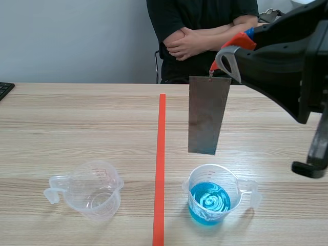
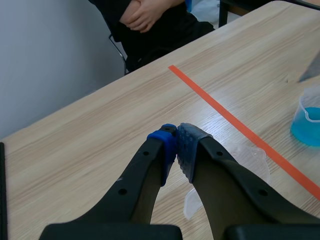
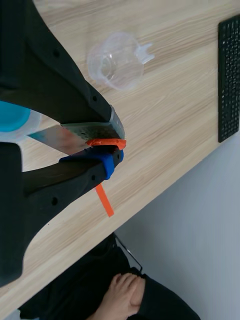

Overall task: Do the redox reaction experiment.
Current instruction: 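Move the plate over the blue solution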

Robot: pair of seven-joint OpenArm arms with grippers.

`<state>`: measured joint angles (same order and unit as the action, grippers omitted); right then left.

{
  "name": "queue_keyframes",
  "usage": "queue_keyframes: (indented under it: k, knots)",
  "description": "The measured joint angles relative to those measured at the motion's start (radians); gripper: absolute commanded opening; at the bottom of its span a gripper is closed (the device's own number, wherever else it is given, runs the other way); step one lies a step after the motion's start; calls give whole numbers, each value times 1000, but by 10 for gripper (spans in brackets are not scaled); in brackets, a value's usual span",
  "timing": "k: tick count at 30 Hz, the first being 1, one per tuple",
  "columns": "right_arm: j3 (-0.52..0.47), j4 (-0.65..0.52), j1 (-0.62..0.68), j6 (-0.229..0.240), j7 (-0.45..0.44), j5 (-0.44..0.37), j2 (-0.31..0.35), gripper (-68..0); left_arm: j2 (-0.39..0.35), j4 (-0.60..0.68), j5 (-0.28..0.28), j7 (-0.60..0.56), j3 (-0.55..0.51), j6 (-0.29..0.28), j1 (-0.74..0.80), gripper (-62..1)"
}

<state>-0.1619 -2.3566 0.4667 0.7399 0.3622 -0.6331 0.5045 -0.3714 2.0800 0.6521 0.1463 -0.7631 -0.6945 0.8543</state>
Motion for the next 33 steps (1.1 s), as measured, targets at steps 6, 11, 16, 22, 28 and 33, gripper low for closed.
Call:
queue_keyframes:
  k: [6, 11, 16, 22, 28, 33]
  knots:
    - [-75, 0, 30, 0, 40, -62, 0, -660, -28, -55, 0, 0, 76, 0, -40, -578]
    - [-130, 0, 40, 0, 68, -134, 0, -660, -56, -122, 0, 0, 143, 0, -113, -578]
    - [-138, 0, 84, 0, 114, -171, 1, -660, -64, -201, 0, 0, 220, 0, -210, -578]
    - [-138, 0, 125, 0, 117, -172, 13, -660, -64, -275, 0, 0, 274, 0, -296, -578]
    - [-142, 0, 135, 0, 152, -173, 14, -660, -67, -287, 0, 0, 302, 0, -337, -578]
    - [-163, 0, 135, 0, 176, -206, 14, -660, -76, -287, -26, 0, 317, 0, -339, -577]
